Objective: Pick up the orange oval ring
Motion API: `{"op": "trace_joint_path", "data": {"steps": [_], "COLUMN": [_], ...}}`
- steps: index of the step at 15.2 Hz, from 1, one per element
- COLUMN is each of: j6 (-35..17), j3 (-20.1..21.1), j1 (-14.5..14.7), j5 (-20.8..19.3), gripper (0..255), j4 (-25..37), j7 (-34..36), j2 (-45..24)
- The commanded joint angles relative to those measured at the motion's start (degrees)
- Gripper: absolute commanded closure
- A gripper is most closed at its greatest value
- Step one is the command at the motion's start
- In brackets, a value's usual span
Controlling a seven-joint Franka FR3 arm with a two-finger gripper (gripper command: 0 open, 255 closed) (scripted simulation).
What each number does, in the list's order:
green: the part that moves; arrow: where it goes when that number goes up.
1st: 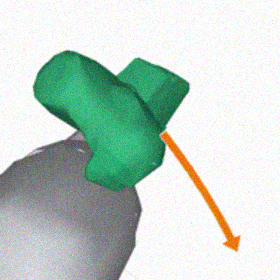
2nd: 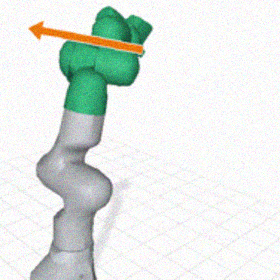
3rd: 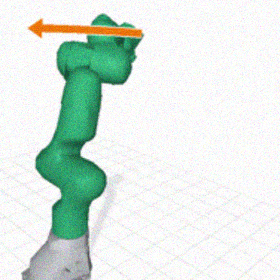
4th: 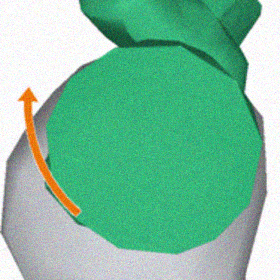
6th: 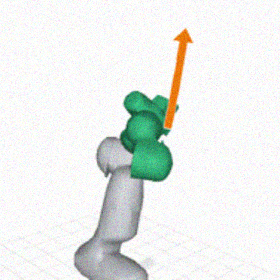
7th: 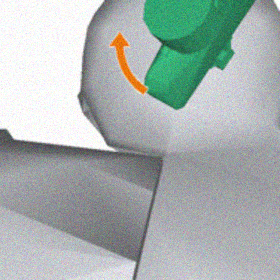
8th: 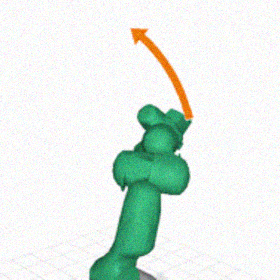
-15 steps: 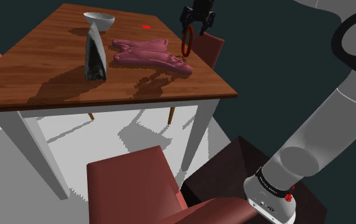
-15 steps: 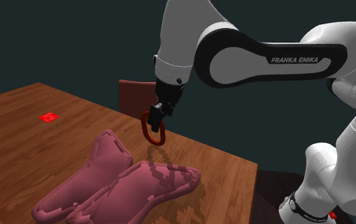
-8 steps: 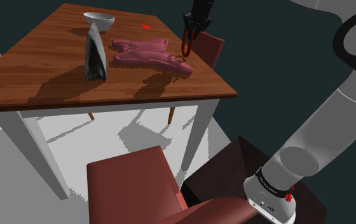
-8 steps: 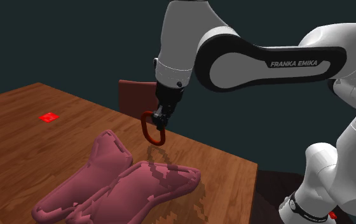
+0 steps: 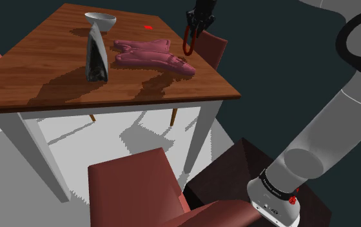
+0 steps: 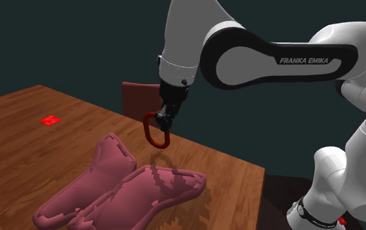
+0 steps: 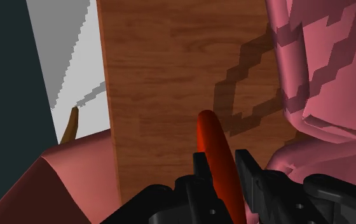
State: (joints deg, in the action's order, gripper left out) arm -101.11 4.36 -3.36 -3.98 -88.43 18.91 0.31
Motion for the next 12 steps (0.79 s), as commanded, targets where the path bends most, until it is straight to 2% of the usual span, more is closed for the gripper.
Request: {"op": "trace_joint_path", "data": {"steps": [1,12], "j6": [1.5,11.7], "j3": [0.0,0.2], "j1": [0.0,0.2], "j5": [0.0,-0.4], "gripper": [255,255], "j4": [2.0,16.7], "j7": [-0.1,-0.5], "j2": [-0.5,-5.0]}}
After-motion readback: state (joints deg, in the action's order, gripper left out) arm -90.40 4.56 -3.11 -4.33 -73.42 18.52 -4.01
